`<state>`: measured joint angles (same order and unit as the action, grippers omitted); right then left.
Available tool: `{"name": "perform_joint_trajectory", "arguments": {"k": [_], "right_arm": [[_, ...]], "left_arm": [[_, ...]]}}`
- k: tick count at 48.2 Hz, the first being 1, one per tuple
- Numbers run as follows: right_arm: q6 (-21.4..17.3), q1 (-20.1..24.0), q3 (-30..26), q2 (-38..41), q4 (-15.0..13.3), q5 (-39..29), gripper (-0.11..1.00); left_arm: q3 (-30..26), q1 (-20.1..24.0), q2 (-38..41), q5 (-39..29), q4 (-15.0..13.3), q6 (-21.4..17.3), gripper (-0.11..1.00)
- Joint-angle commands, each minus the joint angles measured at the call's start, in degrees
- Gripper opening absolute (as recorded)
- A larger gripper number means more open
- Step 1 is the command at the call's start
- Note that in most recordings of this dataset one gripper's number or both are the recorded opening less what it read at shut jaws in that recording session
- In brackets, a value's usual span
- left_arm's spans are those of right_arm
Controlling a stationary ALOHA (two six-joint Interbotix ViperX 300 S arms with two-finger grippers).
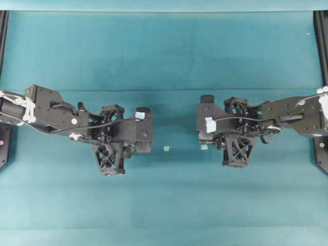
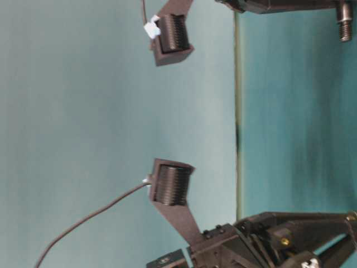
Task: Insert the washer onto the shaft with both hands.
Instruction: 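Lift the washer and shaft off the table with both grippers, then rotate both grippers to face each other, shaft pointing toward washer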
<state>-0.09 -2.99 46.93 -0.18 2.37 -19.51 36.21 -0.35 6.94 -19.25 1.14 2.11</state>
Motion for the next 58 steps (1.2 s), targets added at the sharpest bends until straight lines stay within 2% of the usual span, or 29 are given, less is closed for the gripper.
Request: {"name": "perform_joint_trajectory", "arguments": {"k": [1, 18, 38, 47, 58], "right_arm": [[-0.09, 0.18, -0.26, -1.85, 0.18, 1.41, 0.00], [-1.14, 0.53, 1.32, -4.75, 0.18, 6.42, 0.00], [-9.49, 2.11, 11.16, -11.16, 0.18, 27.07, 0.00], [-10.37, 2.99, 13.01, -12.39, 0.18, 30.06, 0.00], [-10.11, 3.08, 12.92, -12.13, -0.26, 30.85, 0.00]], "left_arm": [[-0.26, -0.18, -1.85, 1.32, 0.09, 0.09, 0.35], [1.67, -0.18, -5.19, 5.19, 0.09, 0.00, 0.35], [10.72, -0.26, -11.69, 27.25, 0.09, 0.18, 0.35], [12.74, -0.18, -12.92, 34.01, 0.09, 0.26, 0.35], [12.66, -0.18, -12.92, 36.30, 0.09, 0.18, 0.35]]}}
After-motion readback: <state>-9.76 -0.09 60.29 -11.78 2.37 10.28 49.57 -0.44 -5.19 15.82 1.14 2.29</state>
